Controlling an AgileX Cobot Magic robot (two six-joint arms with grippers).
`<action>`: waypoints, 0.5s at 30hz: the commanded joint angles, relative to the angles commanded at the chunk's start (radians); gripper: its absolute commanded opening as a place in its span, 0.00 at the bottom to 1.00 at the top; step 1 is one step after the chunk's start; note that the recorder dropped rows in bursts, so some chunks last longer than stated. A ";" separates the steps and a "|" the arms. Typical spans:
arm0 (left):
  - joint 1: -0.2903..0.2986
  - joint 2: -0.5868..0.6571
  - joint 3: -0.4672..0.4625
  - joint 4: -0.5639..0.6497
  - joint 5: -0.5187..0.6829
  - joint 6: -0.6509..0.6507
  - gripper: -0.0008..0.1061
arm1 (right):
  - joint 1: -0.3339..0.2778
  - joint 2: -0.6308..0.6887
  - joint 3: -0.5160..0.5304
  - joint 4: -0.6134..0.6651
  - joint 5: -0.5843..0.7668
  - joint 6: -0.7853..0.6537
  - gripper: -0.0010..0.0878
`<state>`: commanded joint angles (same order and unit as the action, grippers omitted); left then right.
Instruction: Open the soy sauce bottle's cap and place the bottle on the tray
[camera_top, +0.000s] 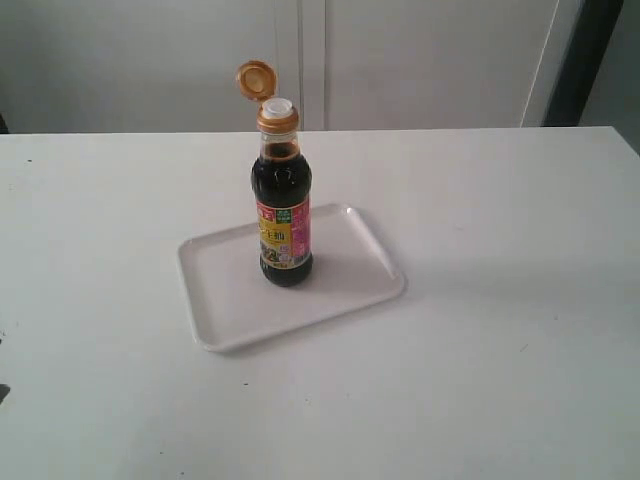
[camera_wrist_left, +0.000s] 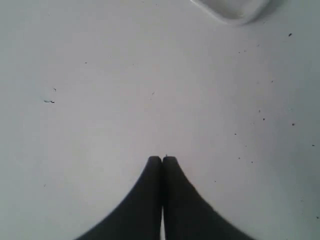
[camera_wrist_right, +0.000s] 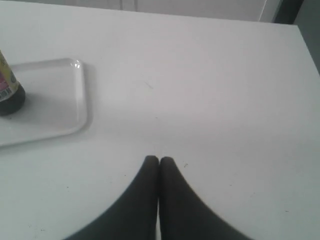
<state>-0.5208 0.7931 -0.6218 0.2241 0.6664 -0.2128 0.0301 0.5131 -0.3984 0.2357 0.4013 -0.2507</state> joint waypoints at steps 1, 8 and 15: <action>0.000 -0.020 0.012 0.000 -0.004 0.000 0.01 | 0.000 -0.015 0.008 0.000 -0.005 0.000 0.01; 0.000 -0.187 0.109 -0.026 -0.050 0.000 0.01 | 0.000 -0.145 0.067 0.000 -0.071 -0.010 0.01; 0.000 -0.246 0.119 -0.028 -0.052 0.004 0.01 | 0.000 -0.158 0.070 0.000 -0.074 -0.010 0.01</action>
<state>-0.5208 0.5467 -0.5028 0.1960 0.6148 -0.2087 0.0301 0.3548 -0.3282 0.2357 0.3277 -0.2610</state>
